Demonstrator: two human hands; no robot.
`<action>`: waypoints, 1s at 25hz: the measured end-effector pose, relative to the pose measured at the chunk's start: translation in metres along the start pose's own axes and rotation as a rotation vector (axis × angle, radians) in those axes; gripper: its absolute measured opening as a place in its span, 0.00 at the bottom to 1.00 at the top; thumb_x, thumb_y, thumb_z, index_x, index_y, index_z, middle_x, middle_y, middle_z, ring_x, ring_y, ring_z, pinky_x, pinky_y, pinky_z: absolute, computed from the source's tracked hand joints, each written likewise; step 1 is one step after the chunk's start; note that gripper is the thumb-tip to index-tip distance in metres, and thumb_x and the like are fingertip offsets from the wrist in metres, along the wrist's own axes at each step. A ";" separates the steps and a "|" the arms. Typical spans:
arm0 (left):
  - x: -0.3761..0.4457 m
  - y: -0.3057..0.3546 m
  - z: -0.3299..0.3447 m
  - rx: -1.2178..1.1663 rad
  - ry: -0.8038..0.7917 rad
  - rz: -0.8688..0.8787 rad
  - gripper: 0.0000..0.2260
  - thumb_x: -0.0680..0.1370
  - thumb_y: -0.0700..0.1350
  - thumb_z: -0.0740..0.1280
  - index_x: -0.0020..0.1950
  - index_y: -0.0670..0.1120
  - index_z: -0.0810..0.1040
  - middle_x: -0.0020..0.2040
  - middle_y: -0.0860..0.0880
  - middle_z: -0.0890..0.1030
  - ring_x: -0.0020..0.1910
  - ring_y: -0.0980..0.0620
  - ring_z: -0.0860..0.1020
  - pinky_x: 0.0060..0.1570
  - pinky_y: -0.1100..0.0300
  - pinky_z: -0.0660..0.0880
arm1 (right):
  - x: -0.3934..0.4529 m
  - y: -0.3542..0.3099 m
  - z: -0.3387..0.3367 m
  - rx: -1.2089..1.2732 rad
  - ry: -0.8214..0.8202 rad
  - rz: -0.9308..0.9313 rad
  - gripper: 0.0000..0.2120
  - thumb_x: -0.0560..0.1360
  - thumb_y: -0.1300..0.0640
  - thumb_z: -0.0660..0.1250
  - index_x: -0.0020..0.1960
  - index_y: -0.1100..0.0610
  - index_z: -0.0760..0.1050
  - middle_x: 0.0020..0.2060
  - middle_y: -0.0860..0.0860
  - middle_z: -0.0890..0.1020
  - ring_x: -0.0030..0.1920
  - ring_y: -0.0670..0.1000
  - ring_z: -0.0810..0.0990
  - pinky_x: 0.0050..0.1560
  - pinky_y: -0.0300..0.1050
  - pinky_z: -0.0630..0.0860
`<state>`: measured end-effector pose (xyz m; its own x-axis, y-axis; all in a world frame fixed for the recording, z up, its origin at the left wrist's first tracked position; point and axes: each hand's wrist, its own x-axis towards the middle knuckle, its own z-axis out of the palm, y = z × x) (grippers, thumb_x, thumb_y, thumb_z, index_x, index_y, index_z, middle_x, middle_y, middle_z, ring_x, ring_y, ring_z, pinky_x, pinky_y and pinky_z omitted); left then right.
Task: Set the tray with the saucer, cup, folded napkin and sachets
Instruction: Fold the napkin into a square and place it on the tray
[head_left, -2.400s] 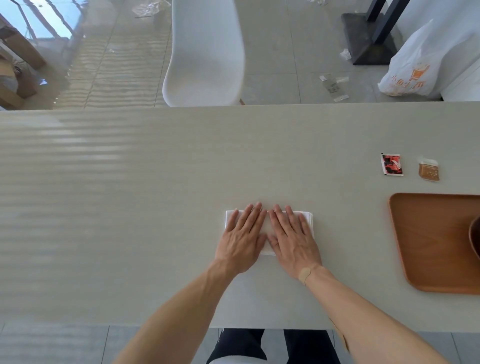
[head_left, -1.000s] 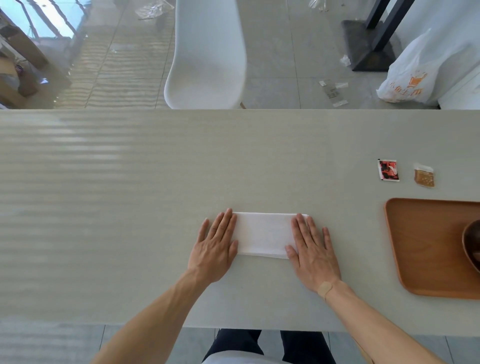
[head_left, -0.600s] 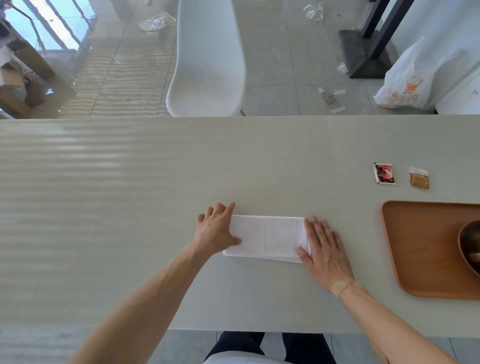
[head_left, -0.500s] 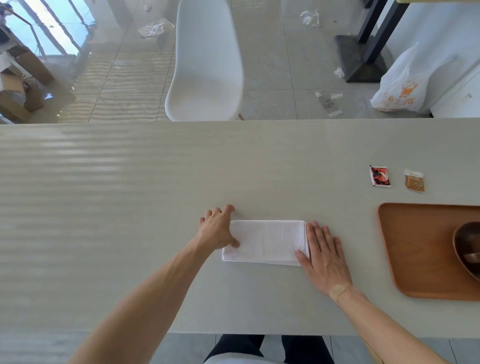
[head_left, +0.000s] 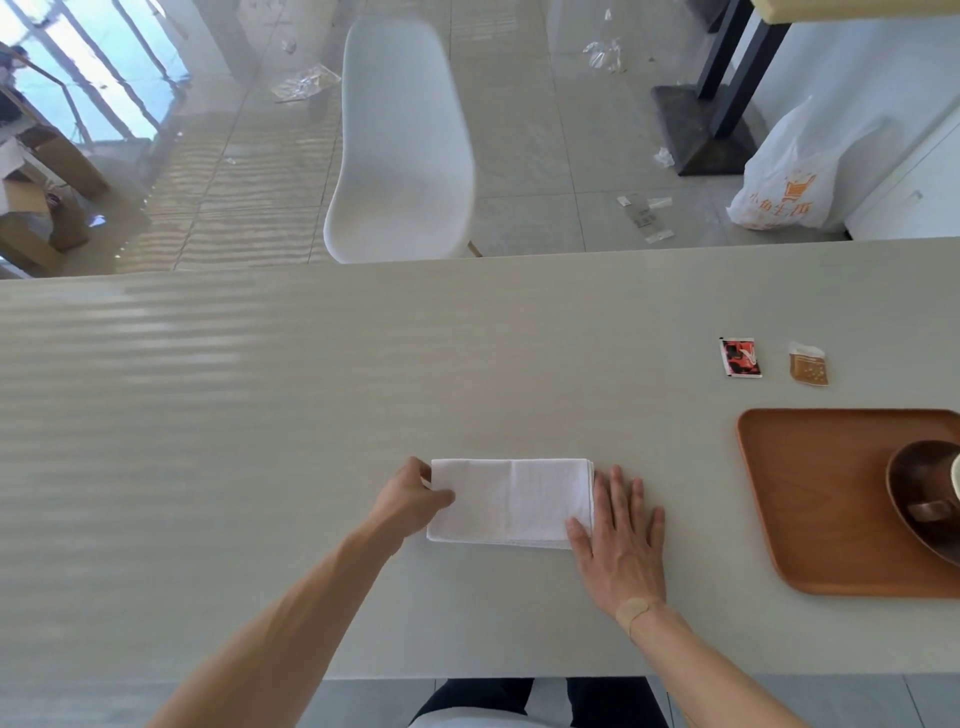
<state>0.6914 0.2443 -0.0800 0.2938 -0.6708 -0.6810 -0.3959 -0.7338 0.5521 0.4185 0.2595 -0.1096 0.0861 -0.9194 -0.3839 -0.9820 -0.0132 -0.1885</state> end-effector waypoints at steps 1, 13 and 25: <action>-0.004 0.001 -0.003 -0.096 0.000 -0.023 0.09 0.73 0.42 0.70 0.49 0.48 0.73 0.48 0.46 0.80 0.44 0.48 0.81 0.39 0.53 0.81 | -0.003 -0.005 0.003 0.003 -0.001 0.000 0.33 0.80 0.39 0.42 0.78 0.54 0.38 0.78 0.51 0.37 0.77 0.55 0.35 0.76 0.61 0.39; -0.057 0.052 0.027 0.223 0.099 0.361 0.11 0.68 0.53 0.68 0.46 0.56 0.68 0.32 0.54 0.78 0.28 0.54 0.78 0.27 0.52 0.76 | -0.017 0.071 -0.002 -0.108 0.087 -0.063 0.30 0.77 0.37 0.33 0.77 0.42 0.47 0.79 0.48 0.48 0.78 0.55 0.44 0.75 0.66 0.44; -0.045 0.081 0.125 0.486 0.078 0.379 0.11 0.72 0.47 0.63 0.51 0.49 0.64 0.31 0.52 0.73 0.33 0.45 0.75 0.29 0.56 0.69 | -0.016 0.080 0.010 -0.116 0.142 -0.074 0.27 0.79 0.38 0.42 0.77 0.41 0.49 0.79 0.47 0.52 0.78 0.55 0.48 0.75 0.63 0.46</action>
<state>0.5368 0.2283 -0.0646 0.1102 -0.8946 -0.4331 -0.8308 -0.3220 0.4539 0.3402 0.2771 -0.1281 0.1424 -0.9603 -0.2401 -0.9874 -0.1207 -0.1027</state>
